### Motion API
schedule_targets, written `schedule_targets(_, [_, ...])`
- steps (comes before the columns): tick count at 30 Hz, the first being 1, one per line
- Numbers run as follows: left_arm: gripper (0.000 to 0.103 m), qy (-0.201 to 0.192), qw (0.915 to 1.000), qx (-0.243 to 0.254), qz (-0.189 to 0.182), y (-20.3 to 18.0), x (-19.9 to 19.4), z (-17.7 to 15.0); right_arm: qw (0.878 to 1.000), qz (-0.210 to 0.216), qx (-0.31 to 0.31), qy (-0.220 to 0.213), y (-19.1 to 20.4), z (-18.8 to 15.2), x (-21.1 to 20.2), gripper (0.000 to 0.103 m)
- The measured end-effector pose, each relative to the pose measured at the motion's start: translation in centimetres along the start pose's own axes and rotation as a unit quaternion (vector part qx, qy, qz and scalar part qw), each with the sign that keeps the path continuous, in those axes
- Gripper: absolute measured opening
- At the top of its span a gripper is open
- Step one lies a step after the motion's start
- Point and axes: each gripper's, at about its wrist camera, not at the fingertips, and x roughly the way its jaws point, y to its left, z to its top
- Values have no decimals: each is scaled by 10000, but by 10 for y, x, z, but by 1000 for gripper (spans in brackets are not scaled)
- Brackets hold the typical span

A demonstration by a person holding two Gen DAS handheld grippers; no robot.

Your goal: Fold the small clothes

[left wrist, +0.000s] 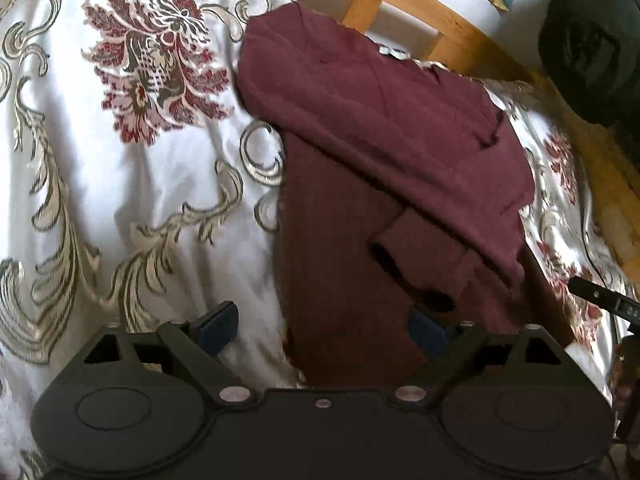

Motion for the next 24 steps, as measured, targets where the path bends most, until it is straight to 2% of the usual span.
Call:
schedule_targets(5, [92, -40, 9998, -159, -89, 6, -6, -7, 9967, -665, -464, -15, 15, -26, -25, 102])
schedule_targets(6, [92, -51, 9997, -201, -114, 7, -7, -7, 9958, -717, -560, -31, 18, -30, -28, 99])
schedule_targets(10, [88, -46, 9997, -225, -71, 8, -6, -9, 9959, -489, -763, 38, 31, -33, -26, 75])
schedule_targets(13, [85, -31, 9999, -146, -14, 6, -6, -10, 9938, -374, -1036, 167, 45, -38, -16, 65])
schedule_targets(16, [81, -16, 9999, -107, -35, 4, -6, -12, 9920, -330, -1134, 450, 53, -44, -4, 65])
schedule_targets(21, [76, 40, 10000, -16, -84, 0, -5, -14, 9938, -62, -792, 772, 47, -50, 4, 64])
schedule_targets(23, [76, 59, 9999, 12, -88, -1, -4, -15, 9946, 101, -639, 814, 43, -50, 4, 47])
schedule_targets(24, [77, 62, 9999, 10, -83, -2, -4, -15, 9949, 165, -596, 802, 42, -50, 2, 30])
